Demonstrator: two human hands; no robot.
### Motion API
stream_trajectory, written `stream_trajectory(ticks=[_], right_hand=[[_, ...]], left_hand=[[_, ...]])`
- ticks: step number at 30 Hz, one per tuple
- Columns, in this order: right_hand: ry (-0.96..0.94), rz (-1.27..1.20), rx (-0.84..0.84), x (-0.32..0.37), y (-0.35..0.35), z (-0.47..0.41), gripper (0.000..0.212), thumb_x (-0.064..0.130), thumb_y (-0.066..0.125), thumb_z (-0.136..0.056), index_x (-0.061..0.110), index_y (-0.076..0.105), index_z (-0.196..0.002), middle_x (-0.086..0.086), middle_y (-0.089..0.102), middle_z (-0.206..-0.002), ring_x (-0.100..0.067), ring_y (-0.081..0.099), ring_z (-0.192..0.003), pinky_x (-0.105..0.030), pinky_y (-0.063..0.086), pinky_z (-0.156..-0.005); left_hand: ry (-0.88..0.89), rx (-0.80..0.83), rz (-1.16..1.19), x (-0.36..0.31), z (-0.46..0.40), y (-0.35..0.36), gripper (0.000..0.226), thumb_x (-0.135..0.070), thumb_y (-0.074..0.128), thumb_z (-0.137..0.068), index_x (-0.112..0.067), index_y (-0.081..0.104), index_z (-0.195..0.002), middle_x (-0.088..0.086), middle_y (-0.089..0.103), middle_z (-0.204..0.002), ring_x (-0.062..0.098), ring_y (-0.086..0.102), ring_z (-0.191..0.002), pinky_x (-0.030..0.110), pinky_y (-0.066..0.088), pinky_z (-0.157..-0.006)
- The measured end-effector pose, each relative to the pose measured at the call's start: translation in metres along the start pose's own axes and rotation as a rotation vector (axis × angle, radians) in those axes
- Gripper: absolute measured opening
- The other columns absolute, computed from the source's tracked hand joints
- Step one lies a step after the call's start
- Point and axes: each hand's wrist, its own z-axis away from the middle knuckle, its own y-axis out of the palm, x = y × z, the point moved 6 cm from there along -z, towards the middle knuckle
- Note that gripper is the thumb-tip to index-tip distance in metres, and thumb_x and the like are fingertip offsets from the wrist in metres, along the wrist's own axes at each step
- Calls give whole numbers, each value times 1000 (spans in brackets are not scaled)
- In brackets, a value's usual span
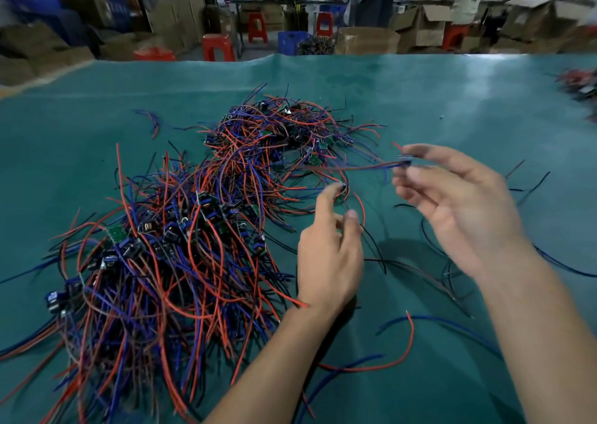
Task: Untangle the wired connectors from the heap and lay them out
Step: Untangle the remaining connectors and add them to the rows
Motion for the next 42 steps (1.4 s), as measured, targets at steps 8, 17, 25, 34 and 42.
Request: stream_trajectory(ticks=[8, 17, 25, 34, 42], right_hand=[[168, -163, 16, -28, 24, 9, 11, 14, 74, -71, 11, 67, -80, -13, 71, -80, -18, 68, -68, -26, 58, -65], [163, -5, -40, -44, 18, 5, 25, -11, 74, -80, 11, 65, -87, -6, 74, -84, -15, 66, -73, -25, 55, -63], [144, -8, -53, -45, 21, 6, 24, -9, 79, -76, 13, 69, -80, -5, 75, -85, -14, 67, -71, -22, 54, -60], [91, 48, -144, -43, 8, 0, 27, 5, 84, -78, 21, 61, -77, -1, 69, -73, -16, 67, -75, -24, 51, -60], [147, -13, -142, -44, -1, -4, 16, 1, 79, -81, 13, 71, -90, -16, 75, -89, -15, 70, -78, -21, 53, -59]], left_hand=[[-28, 2, 145, 2, 1, 1, 53, -57, 34, -99, -14, 65, -99, 16, 61, -69, 29, 54, -57, 52, 51, -62], [9, 110, 79, 1, 0, 5, 31, -37, 53, -93, -13, 71, -84, -4, 61, -58, 15, 52, -54, 37, 47, -59], [-77, 122, 179, 6, 2, 6, 11, -22, 66, -94, -15, 74, -99, -1, 76, -73, 7, 67, -56, 26, 53, -57], [-8, 24, 21, 1, 0, -1, 9, -17, 67, -90, -17, 77, -89, -10, 64, -60, 8, 58, -59, 26, 48, -64], [-8, 23, 11, -2, 2, 0, 16, -23, 61, -85, -16, 69, -73, 1, 62, -61, 17, 53, -61, 31, 45, -63]])
